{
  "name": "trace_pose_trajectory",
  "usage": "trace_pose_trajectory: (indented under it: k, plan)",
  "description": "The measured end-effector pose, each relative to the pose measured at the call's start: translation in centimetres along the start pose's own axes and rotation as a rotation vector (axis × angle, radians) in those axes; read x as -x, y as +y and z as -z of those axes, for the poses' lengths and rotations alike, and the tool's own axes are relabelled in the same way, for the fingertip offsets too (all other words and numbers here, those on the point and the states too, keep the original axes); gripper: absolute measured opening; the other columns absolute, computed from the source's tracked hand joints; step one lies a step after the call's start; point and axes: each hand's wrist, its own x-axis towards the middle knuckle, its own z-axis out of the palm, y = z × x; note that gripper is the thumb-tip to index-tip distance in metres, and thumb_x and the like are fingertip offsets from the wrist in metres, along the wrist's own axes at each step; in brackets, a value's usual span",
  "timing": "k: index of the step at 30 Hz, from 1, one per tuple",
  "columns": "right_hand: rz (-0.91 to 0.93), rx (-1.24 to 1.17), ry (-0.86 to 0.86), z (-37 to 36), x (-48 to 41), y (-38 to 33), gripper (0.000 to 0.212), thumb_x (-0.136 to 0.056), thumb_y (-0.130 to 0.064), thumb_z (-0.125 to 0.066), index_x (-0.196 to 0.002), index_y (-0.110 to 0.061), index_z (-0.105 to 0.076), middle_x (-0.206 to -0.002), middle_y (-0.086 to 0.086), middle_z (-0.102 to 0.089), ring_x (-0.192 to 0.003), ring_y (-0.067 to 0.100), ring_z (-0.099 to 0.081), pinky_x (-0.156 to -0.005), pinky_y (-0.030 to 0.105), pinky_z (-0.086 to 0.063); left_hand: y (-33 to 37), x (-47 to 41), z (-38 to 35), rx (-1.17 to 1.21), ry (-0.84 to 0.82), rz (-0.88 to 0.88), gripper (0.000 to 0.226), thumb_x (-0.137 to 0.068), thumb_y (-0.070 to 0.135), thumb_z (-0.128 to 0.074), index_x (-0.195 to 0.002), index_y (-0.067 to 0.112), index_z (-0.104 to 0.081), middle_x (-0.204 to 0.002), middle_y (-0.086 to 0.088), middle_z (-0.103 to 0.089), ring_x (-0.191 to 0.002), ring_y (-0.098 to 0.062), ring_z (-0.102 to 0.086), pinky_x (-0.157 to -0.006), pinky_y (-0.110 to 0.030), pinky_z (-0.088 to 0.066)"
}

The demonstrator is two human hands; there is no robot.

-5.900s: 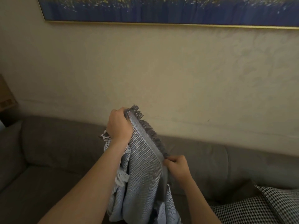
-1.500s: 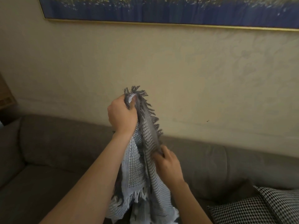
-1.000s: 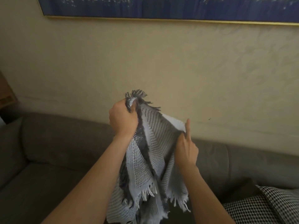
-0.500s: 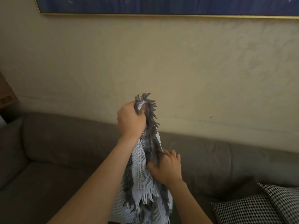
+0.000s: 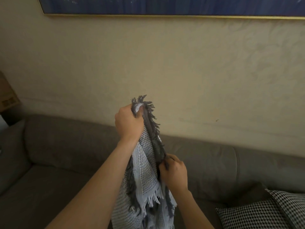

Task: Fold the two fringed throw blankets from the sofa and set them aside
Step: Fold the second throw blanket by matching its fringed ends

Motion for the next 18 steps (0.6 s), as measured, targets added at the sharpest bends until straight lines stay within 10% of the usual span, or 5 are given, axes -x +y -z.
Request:
trace_pose_trajectory:
  k: [6, 12, 18]
  plan:
    - [-0.016, -0.133, -0.003, 0.9, 0.2, -0.1, 0.011, -0.079, 0.001, -0.071, -0.073, -0.008, -0.074, -0.076, -0.018, -0.051, -0.059, -0.005, -0.051, -0.058, 0.003, -0.033, -0.4, 0.1, 0.1, 0.000, -0.010, 0.020, 0.034, -0.099, 0.032, -0.074, -0.069, 0.025, -0.060, -0.058, 0.011, -0.055, -0.054, -0.019, -0.052, -0.056, -0.030, -0.036]
    - [-0.101, -0.164, -0.025, 2.0, 0.0, -0.2, 0.019, -0.078, 0.004, -0.070, -0.070, -0.013, -0.072, -0.053, -0.015, -0.047, -0.052, 0.005, -0.053, -0.050, 0.014, -0.032, -0.6, 0.3, 0.4, -0.038, -0.010, 0.039, 0.048, -0.099, 0.033, -0.075, -0.060, 0.029, -0.047, -0.053, 0.011, -0.046, -0.050, -0.014, -0.042, -0.050, -0.029, -0.026]
    - [-0.287, -0.321, 0.025, 3.7, -0.7, -0.2, 0.033, -0.079, 0.002, -0.069, -0.101, -0.020, -0.057, -0.073, -0.008, -0.071, -0.059, 0.008, -0.064, -0.054, 0.028, -0.050, -1.0, 0.5, 0.6, -0.045, 0.011, 0.020, 0.046, -0.100, 0.034, -0.074, -0.062, 0.030, -0.048, -0.058, 0.013, -0.051, -0.054, -0.015, -0.048, -0.049, -0.028, -0.026]
